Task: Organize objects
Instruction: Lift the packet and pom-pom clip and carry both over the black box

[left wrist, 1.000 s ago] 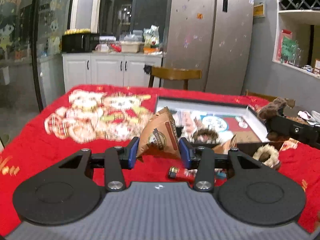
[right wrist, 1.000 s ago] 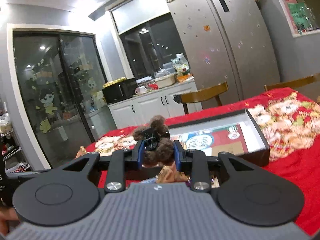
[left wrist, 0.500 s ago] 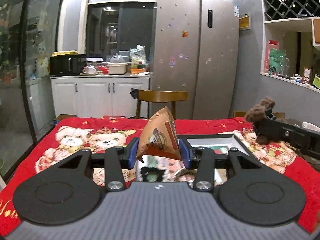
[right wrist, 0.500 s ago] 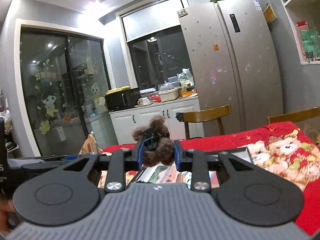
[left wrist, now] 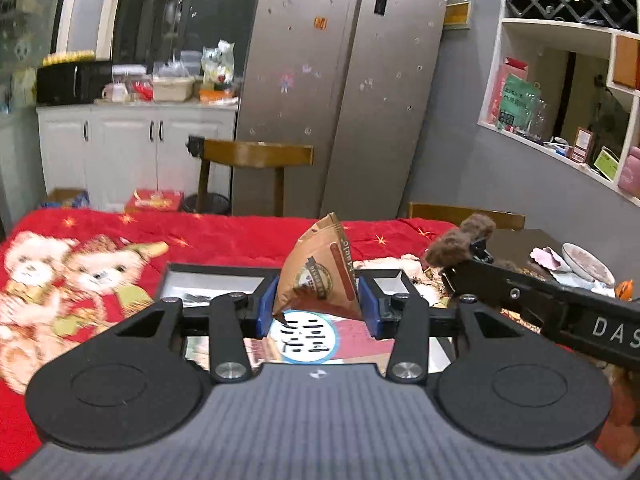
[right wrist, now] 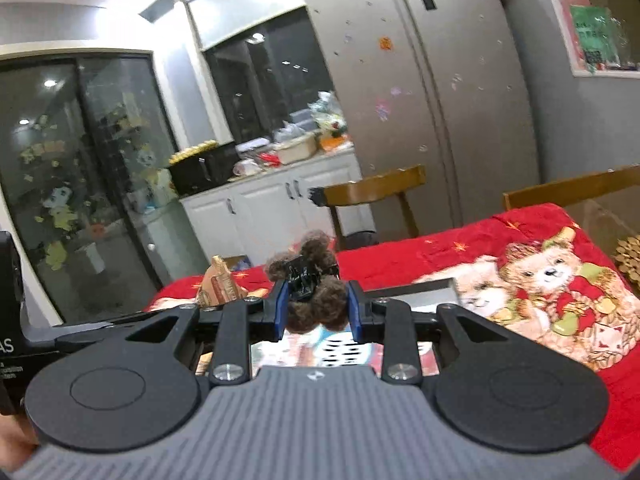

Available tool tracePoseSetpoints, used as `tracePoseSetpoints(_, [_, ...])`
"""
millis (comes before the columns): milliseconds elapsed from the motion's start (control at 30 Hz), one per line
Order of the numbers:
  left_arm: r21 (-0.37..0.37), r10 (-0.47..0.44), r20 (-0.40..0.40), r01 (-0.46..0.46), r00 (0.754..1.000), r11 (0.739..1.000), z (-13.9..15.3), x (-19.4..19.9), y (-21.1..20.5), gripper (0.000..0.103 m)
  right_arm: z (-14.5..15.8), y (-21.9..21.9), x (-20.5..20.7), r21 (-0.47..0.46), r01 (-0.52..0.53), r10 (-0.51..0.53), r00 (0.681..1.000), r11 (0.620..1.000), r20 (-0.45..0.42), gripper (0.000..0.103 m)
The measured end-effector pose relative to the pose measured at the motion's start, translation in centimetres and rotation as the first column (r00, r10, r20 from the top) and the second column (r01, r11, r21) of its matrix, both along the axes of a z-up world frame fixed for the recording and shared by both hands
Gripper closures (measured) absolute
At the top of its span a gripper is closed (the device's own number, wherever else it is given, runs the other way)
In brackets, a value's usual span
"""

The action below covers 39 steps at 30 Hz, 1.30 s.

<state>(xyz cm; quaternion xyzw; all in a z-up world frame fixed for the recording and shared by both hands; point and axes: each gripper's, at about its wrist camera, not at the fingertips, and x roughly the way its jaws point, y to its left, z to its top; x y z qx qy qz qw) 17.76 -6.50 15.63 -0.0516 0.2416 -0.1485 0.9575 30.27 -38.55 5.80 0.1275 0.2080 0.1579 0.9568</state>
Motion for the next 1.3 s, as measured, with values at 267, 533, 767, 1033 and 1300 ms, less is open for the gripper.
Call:
tracePoseSetpoints(267, [0.048,-0.022,-0.109,0.028,0.994,0.998,-4.7,4.2,-3.5,0.054,-4.9,-2.7,4.6,0.032,0.056,-0.051,0.989,0.998,-0.137,0.07])
tracePoseSetpoints(533, [0.086,-0.047,-0.199,0.065,0.979,0.994,-10.0,5.9,-4.7,0.054,-9.7,-4.5,5.5,0.066,0.083,-0.064,0.966,0.994,-0.251,0.07])
tracePoseSetpoints(767, [0.117,-0.054,-0.204,0.079,0.977,0.99,-11.3,5.9,-4.7,0.054,-11.0,-5.0,4.9,0.129,0.058,-0.023,0.966,0.99,-0.257,0.07])
tracePoseSetpoints(1033, [0.13,-0.057,-0.238,0.09,0.97,0.987,-12.2,6.0,-4.8,0.053,-11.7,-5.2,5.1,0.17,0.036,0.011,0.964,0.985,-0.266,0.07])
tracePoseSetpoints(1300, [0.137,-0.07,-0.23,0.103,0.971,0.985,-11.9,5.6,-5.3,0.053,-12.0,-5.3,5.1,0.194,0.022,0.029,0.966,0.981,-0.257,0.069])
